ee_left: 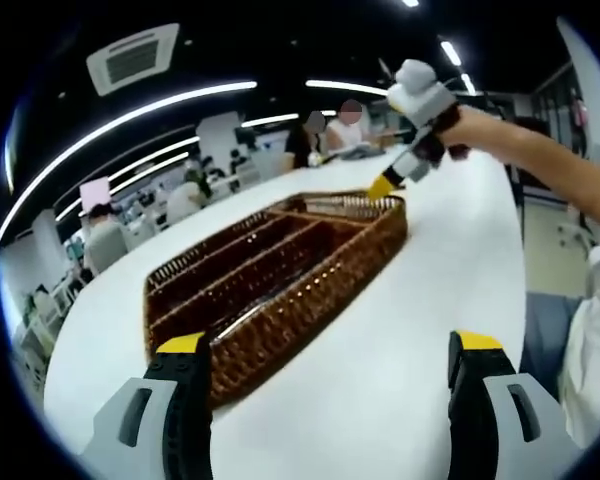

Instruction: Arrange the knives, forks, and spoons in their matching storage slots by inserting each utensil handle-first until every utensil is classified and aligned in the correct compartment

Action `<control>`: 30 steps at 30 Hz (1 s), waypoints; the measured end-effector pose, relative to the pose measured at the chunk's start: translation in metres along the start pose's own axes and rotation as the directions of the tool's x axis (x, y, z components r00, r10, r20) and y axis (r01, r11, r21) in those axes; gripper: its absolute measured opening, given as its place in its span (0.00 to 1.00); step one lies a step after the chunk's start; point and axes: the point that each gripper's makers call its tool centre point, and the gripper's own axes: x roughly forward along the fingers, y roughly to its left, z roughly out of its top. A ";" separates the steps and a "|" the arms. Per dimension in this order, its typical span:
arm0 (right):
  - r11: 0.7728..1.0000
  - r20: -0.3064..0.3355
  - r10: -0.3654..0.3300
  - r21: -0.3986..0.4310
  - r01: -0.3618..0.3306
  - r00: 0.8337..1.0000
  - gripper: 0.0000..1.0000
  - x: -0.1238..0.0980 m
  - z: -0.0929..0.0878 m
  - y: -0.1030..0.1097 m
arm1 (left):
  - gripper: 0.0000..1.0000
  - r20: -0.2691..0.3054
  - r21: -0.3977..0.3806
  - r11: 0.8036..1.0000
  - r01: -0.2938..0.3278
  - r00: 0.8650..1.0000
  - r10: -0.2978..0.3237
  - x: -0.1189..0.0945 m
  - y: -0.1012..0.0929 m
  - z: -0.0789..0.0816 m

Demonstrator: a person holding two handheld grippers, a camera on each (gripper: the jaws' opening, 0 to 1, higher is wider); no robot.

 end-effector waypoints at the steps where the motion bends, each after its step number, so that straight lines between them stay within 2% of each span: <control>1: 1.000 -0.026 -0.028 0.005 0.028 0.999 0.06 -0.003 -0.005 0.001 | 1.00 0.000 0.000 1.000 0.000 1.000 0.000 0.000 0.000 0.000; 8: 0.997 -0.087 -0.081 0.008 0.082 0.993 0.06 0.004 -0.006 0.001 | 1.00 0.001 0.002 1.000 0.001 1.000 -0.001 -0.003 -0.002 -0.003; 14: 0.995 -0.105 -0.091 0.015 0.094 0.990 0.06 0.004 -0.011 0.008 | 1.00 -0.006 0.002 1.000 0.004 1.000 -0.004 -0.004 -0.007 -0.006; 17: 0.994 -0.135 -0.096 0.028 0.101 0.986 0.06 0.006 -0.016 0.011 | 1.00 -0.008 0.005 1.000 0.005 1.000 -0.005 -0.006 -0.010 -0.006; 20: 0.991 -0.177 -0.129 -0.002 0.131 0.976 0.06 0.007 -0.022 0.015 | 1.00 -0.006 0.002 1.000 0.005 1.000 -0.005 -0.006 -0.005 -0.007; 30: 0.993 -0.230 -0.116 -0.014 0.116 0.966 0.07 0.019 -0.032 0.018 | 1.00 -0.019 0.004 1.000 0.007 1.000 -0.007 -0.010 0.006 -0.017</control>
